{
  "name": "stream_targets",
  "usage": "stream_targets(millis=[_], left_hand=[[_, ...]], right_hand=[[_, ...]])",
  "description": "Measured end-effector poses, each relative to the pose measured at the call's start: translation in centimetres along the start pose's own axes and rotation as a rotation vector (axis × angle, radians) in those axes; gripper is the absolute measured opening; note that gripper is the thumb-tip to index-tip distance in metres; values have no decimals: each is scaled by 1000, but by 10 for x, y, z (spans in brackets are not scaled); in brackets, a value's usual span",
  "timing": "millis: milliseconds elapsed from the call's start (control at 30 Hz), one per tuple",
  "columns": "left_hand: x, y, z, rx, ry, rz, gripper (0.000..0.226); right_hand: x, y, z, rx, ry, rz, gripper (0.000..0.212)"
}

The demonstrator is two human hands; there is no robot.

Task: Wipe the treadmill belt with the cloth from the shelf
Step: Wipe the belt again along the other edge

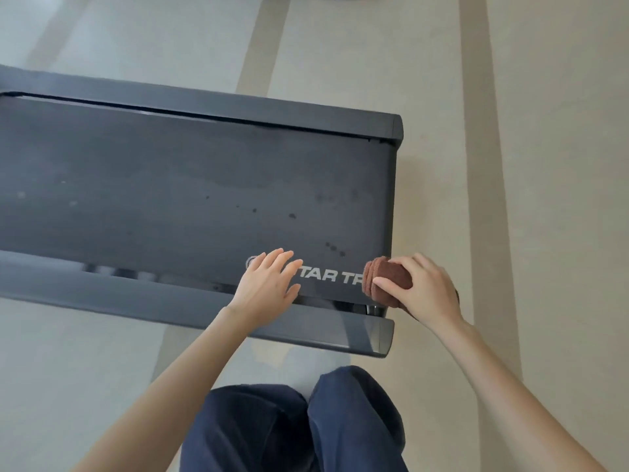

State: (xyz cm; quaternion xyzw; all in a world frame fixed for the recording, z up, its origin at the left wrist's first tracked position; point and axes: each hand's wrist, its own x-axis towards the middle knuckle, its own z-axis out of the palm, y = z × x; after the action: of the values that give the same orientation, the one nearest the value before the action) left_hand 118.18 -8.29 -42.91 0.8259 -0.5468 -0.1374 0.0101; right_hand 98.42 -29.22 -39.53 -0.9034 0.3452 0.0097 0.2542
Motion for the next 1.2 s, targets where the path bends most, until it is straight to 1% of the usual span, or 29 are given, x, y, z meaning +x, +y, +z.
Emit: stream_targets(millis=[67, 167, 200, 267, 333, 400, 433, 500, 567, 633, 767, 900, 1033, 1133, 1200], left_hand=[[25, -19, 55, -15, -52, -12, 45], [61, -49, 125, -34, -60, -68, 48], [71, -59, 145, -18, -55, -68, 50], [89, -75, 182, 22, -30, -7, 50], [106, -84, 210, 49, -15, 37, 54], [123, -93, 236, 35, 22, 4, 60], [130, -97, 247, 18, 51, -20, 60], [138, -102, 268, -16, 129, -35, 57], [138, -105, 289, -62, 212, -27, 54], [136, -105, 294, -111, 243, -37, 53], [137, -105, 289, -121, 217, -44, 53], [140, -108, 292, -118, 249, -36, 53], [142, -110, 293, -114, 268, -33, 53], [141, -109, 293, -104, 255, -36, 54], [141, -108, 293, -96, 264, -38, 54]], right_hand=[[24, 20, 52, -7, 5, 9, 44], [57, 48, 129, -47, 0, 6, 47], [66, 55, 152, -52, 15, -4, 48], [84, 69, 195, -67, 68, -37, 48], [103, 83, 233, -101, 78, -60, 49], [120, 95, 266, -150, 90, -75, 48], [126, 100, 281, -201, 128, -89, 48], [131, 107, 303, -285, 255, -129, 46], [132, 113, 315, -287, 378, -177, 41], [136, 114, 315, -270, 422, -214, 38], [165, 115, 309, -284, 398, -287, 41], [237, 109, 298, -295, 456, -306, 41], [311, 101, 284, -315, 462, -257, 42], [333, 101, 279, -341, 443, -245, 45], [331, 100, 278, -325, 447, -240, 46]])
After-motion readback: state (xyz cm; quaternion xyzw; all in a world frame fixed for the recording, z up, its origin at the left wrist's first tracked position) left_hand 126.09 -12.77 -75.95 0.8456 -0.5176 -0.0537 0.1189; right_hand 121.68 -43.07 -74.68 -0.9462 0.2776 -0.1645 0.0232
